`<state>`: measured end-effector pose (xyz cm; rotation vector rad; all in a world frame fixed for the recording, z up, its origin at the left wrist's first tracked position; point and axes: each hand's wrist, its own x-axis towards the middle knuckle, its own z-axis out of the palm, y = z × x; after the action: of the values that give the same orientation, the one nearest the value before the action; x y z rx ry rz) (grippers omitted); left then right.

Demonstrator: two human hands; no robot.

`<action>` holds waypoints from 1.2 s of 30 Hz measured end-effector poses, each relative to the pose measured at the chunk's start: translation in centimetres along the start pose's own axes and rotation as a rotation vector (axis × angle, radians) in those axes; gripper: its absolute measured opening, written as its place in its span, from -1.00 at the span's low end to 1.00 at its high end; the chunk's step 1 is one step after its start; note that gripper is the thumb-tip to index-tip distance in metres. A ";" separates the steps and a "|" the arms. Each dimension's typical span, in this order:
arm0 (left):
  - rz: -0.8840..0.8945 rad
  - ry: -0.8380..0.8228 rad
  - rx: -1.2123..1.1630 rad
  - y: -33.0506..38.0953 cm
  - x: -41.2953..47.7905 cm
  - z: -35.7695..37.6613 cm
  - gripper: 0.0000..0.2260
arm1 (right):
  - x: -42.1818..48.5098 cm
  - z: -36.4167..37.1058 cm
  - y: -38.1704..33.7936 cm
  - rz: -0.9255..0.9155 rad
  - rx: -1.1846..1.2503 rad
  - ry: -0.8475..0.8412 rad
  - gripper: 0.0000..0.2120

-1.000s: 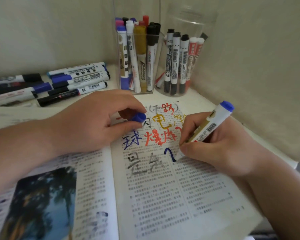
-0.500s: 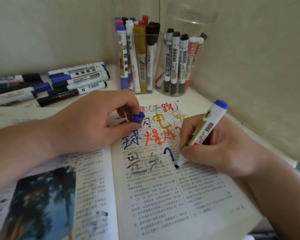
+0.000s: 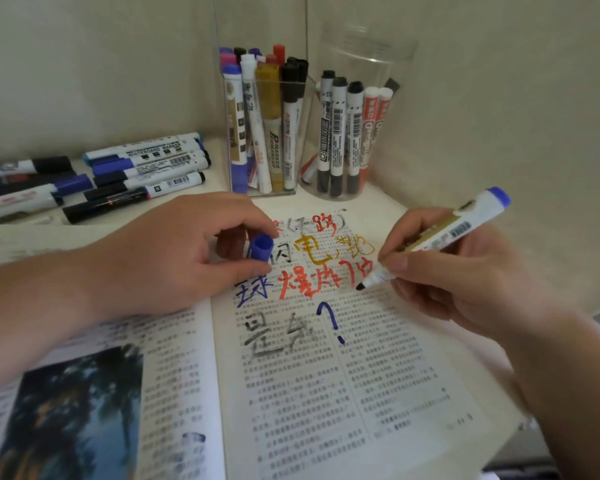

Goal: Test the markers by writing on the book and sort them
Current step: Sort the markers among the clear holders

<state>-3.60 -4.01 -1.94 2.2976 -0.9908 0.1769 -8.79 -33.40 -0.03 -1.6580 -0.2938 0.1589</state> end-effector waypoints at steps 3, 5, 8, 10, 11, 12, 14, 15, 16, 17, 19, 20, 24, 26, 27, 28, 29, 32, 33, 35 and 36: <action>0.048 -0.011 -0.008 -0.1 0.1 0.2 -0.73 | -1.0 -0.4 0.5 0.050 -0.082 -0.012 -0.86; 0.062 -0.015 0.002 -0.1 0.2 0.3 -0.69 | -1.4 -0.3 0.9 0.034 -0.067 0.011 -0.88; 0.074 -0.018 0.033 -0.2 0.3 0.4 -0.65 | -1.3 0.3 0.9 -0.036 -0.137 0.060 -0.92; 0.081 -0.018 0.043 -0.3 0.3 0.3 -0.64 | -1.3 0.8 0.9 -0.058 -0.284 0.079 -0.84; 0.082 -0.020 0.047 -0.3 0.3 0.3 -0.64 | -1.4 1.0 1.0 -0.064 -0.337 0.096 -0.81; 0.081 -0.019 0.052 -0.3 0.2 0.3 -0.64 | -1.4 1.0 1.1 -0.071 -0.364 0.127 -0.81; 0.082 -0.016 0.061 -0.3 0.3 0.4 -0.65 | -1.3 0.9 1.3 -0.085 -0.346 0.184 -0.87; 0.085 -0.012 0.064 -0.3 0.3 0.4 -0.65 | -1.3 0.8 1.4 -0.089 -0.302 0.205 -0.89; 0.084 -0.009 0.063 -0.2 0.3 0.4 -0.66 | -1.3 0.8 1.4 -0.092 -0.260 0.216 -0.91; 0.080 -0.008 0.061 -0.2 0.3 0.5 -0.67 | -1.3 0.7 1.5 -0.093 -0.238 0.215 -0.91; 0.079 -0.015 0.065 -0.2 0.2 0.4 -0.66 | -1.5 0.9 1.4 -0.096 -0.257 0.177 -0.92; 0.085 -0.019 0.068 -0.2 0.2 0.4 -0.65 | -1.5 1.0 1.3 -0.094 -0.279 0.149 -0.92; 0.086 -0.019 0.060 -0.3 0.2 0.3 -0.65 | -1.4 1.1 1.3 -0.097 -0.316 0.145 -0.88; 0.085 -0.019 0.072 -0.3 0.2 0.3 -0.67 | -1.3 1.0 1.4 -0.098 -0.314 0.161 -0.81; 0.085 -0.018 0.073 -0.3 0.2 0.4 -0.67 | -1.3 1.0 1.5 -0.095 -0.325 0.161 -0.78; 0.085 -0.017 0.071 -0.4 0.2 0.3 -0.66 | -1.3 1.1 1.5 -0.090 -0.344 0.160 -0.78; 0.084 -0.019 0.068 -0.4 0.2 0.4 -0.66 | -1.3 1.1 1.5 -0.084 -0.367 0.163 -0.80; 0.092 -0.028 0.082 -0.5 0.2 0.4 -0.67 | -1.4 1.1 1.4 -0.053 -0.383 0.153 -0.89; 0.093 -0.028 0.085 -0.6 0.2 0.3 -0.66 | -1.5 1.1 1.2 -0.044 -0.351 0.110 -0.91; 0.091 -0.029 0.075 -0.6 0.2 0.3 -0.65 | -1.9 1.0 0.9 -0.024 -0.296 0.003 -0.94; 0.089 -0.030 0.072 -0.5 0.2 0.4 -0.65 | -2.0 0.9 0.7 -0.016 -0.300 -0.025 -0.94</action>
<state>-3.11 -4.07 -2.41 2.3284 -1.1191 0.2185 -10.87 -33.12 -0.99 -1.9513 -0.3628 0.1280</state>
